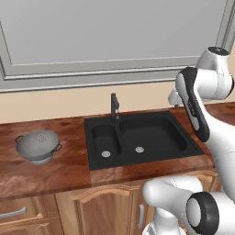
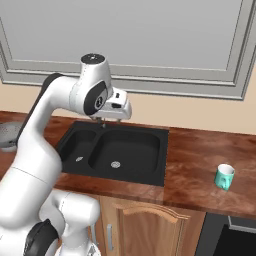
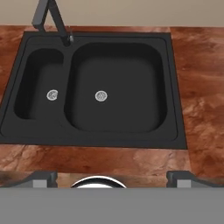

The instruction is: Place the colander in the left basin and the mug in the right basin of the sink.

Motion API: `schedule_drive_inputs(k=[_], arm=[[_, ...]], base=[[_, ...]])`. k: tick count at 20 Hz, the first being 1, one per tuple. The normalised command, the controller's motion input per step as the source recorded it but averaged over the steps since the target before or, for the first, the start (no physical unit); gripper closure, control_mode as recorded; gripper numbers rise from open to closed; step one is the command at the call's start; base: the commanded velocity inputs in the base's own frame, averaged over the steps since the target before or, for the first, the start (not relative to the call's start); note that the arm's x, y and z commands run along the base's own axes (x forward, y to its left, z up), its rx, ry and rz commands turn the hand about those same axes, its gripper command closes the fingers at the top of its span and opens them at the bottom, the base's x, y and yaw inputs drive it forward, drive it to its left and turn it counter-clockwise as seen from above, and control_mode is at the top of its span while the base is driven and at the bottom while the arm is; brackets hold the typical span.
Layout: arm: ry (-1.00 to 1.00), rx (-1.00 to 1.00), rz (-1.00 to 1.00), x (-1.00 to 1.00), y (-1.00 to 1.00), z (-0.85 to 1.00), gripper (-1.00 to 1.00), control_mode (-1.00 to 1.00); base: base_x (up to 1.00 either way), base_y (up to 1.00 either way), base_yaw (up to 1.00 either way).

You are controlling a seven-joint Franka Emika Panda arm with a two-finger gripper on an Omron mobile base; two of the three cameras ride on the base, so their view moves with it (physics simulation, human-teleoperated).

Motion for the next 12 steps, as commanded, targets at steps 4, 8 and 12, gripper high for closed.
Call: schedule_drive_inputs(k=[4,8,12], arm=[[0.00,0.00,0.00,0.00,-0.31,0.00,-1.00,-1.00],[0.00,0.00,0.00,0.00,-0.29,0.00,-1.00,-1.00],[0.00,0.00,0.00,0.00,-0.33,-0.01,-1.00,-1.00]], base=[[0.00,0.00,0.00],[0.00,0.00,0.00],[0.00,0.00,0.00]])
